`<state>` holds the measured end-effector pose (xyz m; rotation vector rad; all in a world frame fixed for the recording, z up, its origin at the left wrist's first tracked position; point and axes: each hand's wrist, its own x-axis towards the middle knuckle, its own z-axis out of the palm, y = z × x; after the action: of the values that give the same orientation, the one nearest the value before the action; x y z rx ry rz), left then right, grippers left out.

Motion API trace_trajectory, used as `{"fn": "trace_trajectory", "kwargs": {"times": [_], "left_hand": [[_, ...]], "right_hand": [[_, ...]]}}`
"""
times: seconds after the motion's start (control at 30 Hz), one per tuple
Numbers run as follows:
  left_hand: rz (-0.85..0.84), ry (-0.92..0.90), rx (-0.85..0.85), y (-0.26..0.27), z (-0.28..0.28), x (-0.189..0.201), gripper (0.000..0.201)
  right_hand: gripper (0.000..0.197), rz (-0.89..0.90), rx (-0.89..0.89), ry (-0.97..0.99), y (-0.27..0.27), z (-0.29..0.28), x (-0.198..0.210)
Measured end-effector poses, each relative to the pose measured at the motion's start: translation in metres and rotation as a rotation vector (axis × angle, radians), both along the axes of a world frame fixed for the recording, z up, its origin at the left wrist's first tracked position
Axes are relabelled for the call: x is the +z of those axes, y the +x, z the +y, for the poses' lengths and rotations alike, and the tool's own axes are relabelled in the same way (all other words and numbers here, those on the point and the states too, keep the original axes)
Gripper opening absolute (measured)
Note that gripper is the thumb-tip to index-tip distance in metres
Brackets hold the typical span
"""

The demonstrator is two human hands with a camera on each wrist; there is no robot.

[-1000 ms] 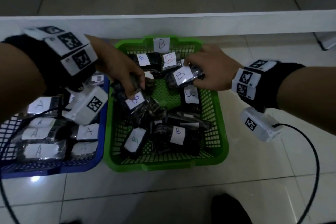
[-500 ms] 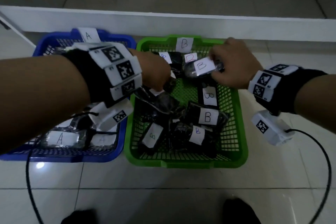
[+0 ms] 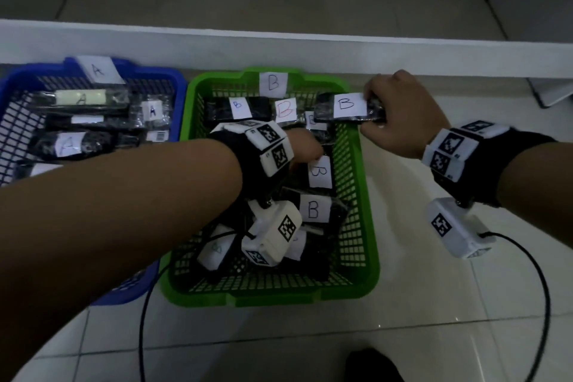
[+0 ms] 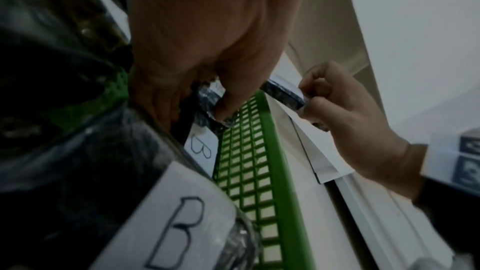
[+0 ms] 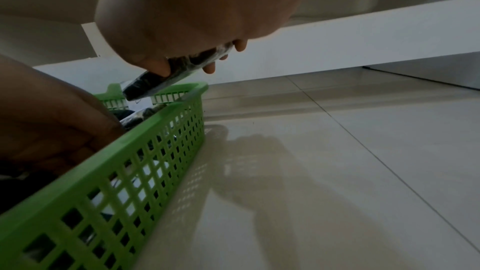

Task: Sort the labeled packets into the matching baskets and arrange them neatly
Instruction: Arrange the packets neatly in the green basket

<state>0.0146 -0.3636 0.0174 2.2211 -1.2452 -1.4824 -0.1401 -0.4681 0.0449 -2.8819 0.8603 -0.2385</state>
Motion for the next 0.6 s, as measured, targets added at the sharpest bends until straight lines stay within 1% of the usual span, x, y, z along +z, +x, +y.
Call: {"fn": "trace_trajectory", "kwargs": {"times": [0.1,0.17,0.23,0.3,0.37,0.47,0.5,0.57,0.6], "left_hand": [[0.065,0.034,0.155,0.002,-0.002,-0.004,0.026],[0.042,0.044,0.175,0.003,-0.001,-0.005,0.034],[-0.007,0.02,0.155,0.003,0.0,-0.005,0.034],[-0.047,0.013,0.124,0.004,0.001,-0.001,0.026],[-0.077,0.052,0.078,0.012,0.002,0.006,0.022],[0.03,0.137,0.093,0.029,0.008,0.018,0.013],[0.028,0.133,0.081,0.035,0.012,0.022,0.011],[-0.046,0.11,0.012,0.046,0.022,0.03,0.01],[-0.071,0.092,-0.026,0.051,0.029,0.035,0.02]], "right_hand": [[0.044,0.029,0.005,0.014,-0.006,0.0,-0.003],[0.045,0.041,0.011,0.015,-0.007,-0.002,-0.003],[0.045,0.044,0.008,0.006,-0.006,-0.004,-0.001],[0.047,0.03,0.001,-0.002,-0.005,-0.006,0.0],[0.05,0.023,0.011,-0.008,-0.004,-0.006,0.0],[0.05,0.043,0.069,-0.014,0.001,0.0,0.001],[0.05,0.057,0.093,-0.013,0.003,0.003,0.001],[0.051,0.097,0.137,0.002,0.009,0.01,-0.001],[0.051,0.119,0.157,0.011,0.012,0.015,-0.003]]}}
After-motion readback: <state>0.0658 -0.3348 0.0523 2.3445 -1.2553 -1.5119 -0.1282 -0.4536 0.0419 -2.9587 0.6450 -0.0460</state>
